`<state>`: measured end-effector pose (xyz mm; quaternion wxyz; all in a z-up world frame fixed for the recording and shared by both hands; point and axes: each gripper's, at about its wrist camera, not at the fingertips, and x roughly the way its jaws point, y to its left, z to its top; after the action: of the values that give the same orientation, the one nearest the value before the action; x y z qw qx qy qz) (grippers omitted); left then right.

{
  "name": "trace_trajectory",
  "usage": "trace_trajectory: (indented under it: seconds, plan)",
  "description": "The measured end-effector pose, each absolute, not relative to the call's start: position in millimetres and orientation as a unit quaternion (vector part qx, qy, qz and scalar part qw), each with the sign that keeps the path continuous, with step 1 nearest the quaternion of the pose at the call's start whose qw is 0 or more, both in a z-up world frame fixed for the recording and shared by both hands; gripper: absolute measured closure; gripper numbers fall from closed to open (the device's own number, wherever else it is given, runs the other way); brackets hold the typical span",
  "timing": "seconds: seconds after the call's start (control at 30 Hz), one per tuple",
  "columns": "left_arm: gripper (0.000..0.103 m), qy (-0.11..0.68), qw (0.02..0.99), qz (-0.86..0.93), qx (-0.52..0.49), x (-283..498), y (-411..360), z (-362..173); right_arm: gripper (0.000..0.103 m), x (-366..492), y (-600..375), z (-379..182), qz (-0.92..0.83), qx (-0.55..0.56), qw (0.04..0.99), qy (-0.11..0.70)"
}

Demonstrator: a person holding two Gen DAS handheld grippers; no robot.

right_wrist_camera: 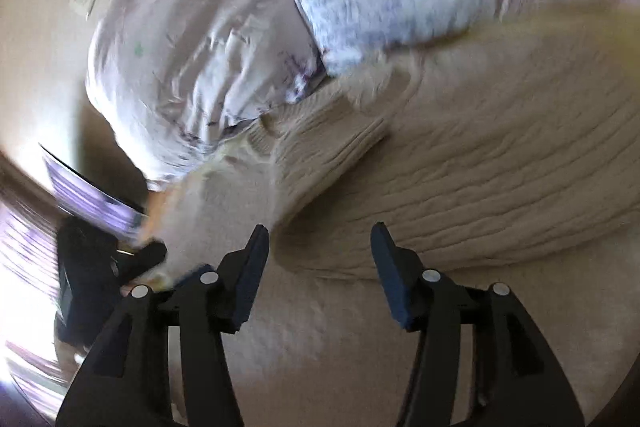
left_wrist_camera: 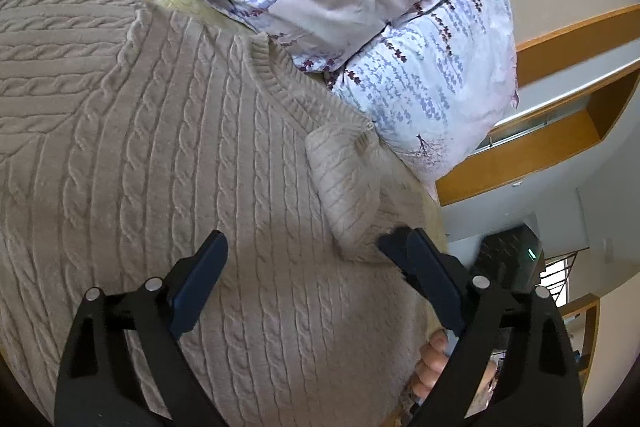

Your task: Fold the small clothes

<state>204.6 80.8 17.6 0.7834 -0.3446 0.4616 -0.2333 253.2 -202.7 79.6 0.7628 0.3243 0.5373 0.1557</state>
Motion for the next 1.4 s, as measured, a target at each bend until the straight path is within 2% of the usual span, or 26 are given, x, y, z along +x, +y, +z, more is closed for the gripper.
trace_trajectory:
  seconds: [0.07,0.1,0.13,0.17,0.33,0.43,0.63,0.8,0.93,1.1,1.13,1.17,1.2,1.23,1.27,1.4]
  plan:
    - [0.013,0.458,0.79,-0.229,-0.337,200.9,86.2,20.3,0.051,266.5,-201.7,71.5,0.141,0.349,0.759,0.531]
    - [0.013,0.455,0.793,-0.227,-0.334,198.9,90.0,21.8,0.064,274.7,-197.7,69.1,0.132,0.347,0.765,0.526]
    - [0.013,0.451,0.797,-0.223,-0.333,197.1,94.5,23.4,0.071,282.2,-191.6,68.4,0.123,0.34,0.771,0.525]
    - [0.013,0.448,0.8,-0.222,-0.333,196.5,97.2,24.3,0.072,286.5,-184.5,69.6,0.13,0.339,0.772,0.523]
    - [0.012,0.441,0.805,-0.224,-0.328,193.4,102.9,25.1,0.071,294.7,-120.2,91.4,0.255,0.321,0.757,0.509]
    - [0.012,0.446,0.801,-0.224,-0.329,193.4,100.7,20.2,0.07,286.2,-125.3,95.4,0.274,0.34,0.747,0.5]
    - [0.012,0.466,0.788,-0.211,-0.342,202.7,95.7,5.8,0.068,243.2,-205.2,90.8,0.178,0.358,0.768,0.5]
    - [0.013,0.47,0.78,-0.189,-0.368,212.2,98.9,-0.2,0.068,187.0,-311.6,64.4,0.03,0.446,0.752,0.483]
    - [0.025,0.469,0.782,-0.172,-0.373,223.6,101.8,-1.6,0.072,180.9,-349.8,44.4,-0.017,0.514,0.736,0.441]
    - [0.051,0.467,0.785,-0.158,-0.376,242.6,105.6,-7.0,0.074,197.4,-360.7,41.5,-0.043,0.52,0.75,0.406]
    - [0.059,0.469,0.784,-0.159,-0.375,246.7,104.5,-8.3,0.074,198.1,-361.7,41.8,-0.043,0.516,0.752,0.406]
    - [0.072,0.472,0.784,-0.163,-0.369,251.8,102.3,-9.6,0.075,200.1,-358.9,42.7,-0.045,0.509,0.757,0.406]
    - [0.079,0.475,0.784,-0.167,-0.364,255.6,99.5,-10.6,0.083,200.9,-354.5,44.2,-0.047,0.499,0.764,0.407]
    - [0.095,0.479,0.784,-0.171,-0.355,259.3,97.2,-11.2,0.091,202.0,-349.9,45.3,-0.052,0.49,0.771,0.404]
    - [0.097,0.478,0.789,-0.174,-0.345,262.5,95.8,-9.0,0.094,196.9,-352.8,45.5,-0.052,0.488,0.775,0.399]
    - [0.097,0.44,0.828,-0.174,-0.301,263.5,100.2,12.4,0.095,180.6,-351.0,54.6,-0.057,0.462,0.8,0.379]
